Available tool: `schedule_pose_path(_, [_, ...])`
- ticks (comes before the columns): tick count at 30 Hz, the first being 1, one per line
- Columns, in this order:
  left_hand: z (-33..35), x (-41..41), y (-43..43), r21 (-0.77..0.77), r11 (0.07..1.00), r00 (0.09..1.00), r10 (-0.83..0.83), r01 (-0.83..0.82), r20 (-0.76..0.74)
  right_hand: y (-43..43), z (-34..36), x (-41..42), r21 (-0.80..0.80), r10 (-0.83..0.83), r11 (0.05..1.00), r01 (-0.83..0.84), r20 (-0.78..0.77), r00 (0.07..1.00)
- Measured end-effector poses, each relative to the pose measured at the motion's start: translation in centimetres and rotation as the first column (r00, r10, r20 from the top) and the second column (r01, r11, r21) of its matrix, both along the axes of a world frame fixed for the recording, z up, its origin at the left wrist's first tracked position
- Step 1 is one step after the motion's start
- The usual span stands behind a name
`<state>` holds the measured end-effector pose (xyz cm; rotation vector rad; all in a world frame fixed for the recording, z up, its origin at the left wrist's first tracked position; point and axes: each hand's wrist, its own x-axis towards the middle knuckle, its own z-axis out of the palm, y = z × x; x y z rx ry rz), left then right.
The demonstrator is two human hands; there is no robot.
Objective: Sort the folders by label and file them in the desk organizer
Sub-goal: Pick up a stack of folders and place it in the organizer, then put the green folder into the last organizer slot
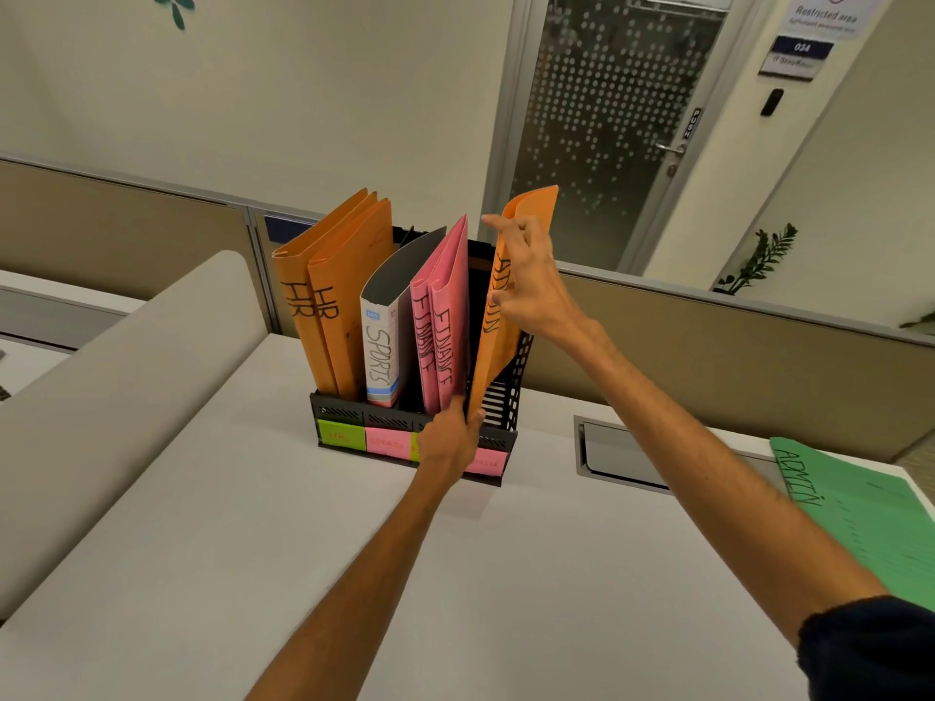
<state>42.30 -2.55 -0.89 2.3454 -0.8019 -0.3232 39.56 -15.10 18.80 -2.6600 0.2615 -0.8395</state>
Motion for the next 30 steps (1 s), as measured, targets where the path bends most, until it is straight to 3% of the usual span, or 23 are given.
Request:
schedule_pose_path(9, [1.2,0.2,0.5,-0.117,0.991,0.990,-0.077,0.063,-0.119,0.6,-2.5,0.1,-0.061,-0.010,0.998,0.001,-0.146,0.989])
schedule_pose_path(15, [0.8,0.2,1.6,-0.369,0.928,0.930,-0.093,-0.048,-0.355,1.1,-3.6,-0.5,0.122,0.111,0.989,-0.087,-0.204,0.973])
schedule_pose_path(18, [1.1,0.0,2.0,-0.423,0.898,0.917,-0.061,-0.122,-0.395,1.7,-3.8,-1.2,0.198,0.152,0.973,-0.118,-0.166,0.974])
schedule_pose_path(22, [2.1,-0.5,2.7,-0.424,0.895,0.904,-0.060,-0.139,-0.424,2.3,-3.9,-2.6,0.273,0.124,0.957,-0.096,-0.088,0.988])
schedule_pose_path(27, [2.7,-1.6,4.0,-0.341,0.924,0.925,0.035,-0.174,-0.378,2.5,-4.3,-5.0,0.335,0.026,0.942,0.025,-0.148,0.989])
schedule_pose_path(30, [2.3,-2.4,5.0,-0.262,0.938,0.882,0.086,-0.229,-0.464,2.2,-4.7,-7.5,0.324,-0.056,0.940,0.105,-0.158,0.986])
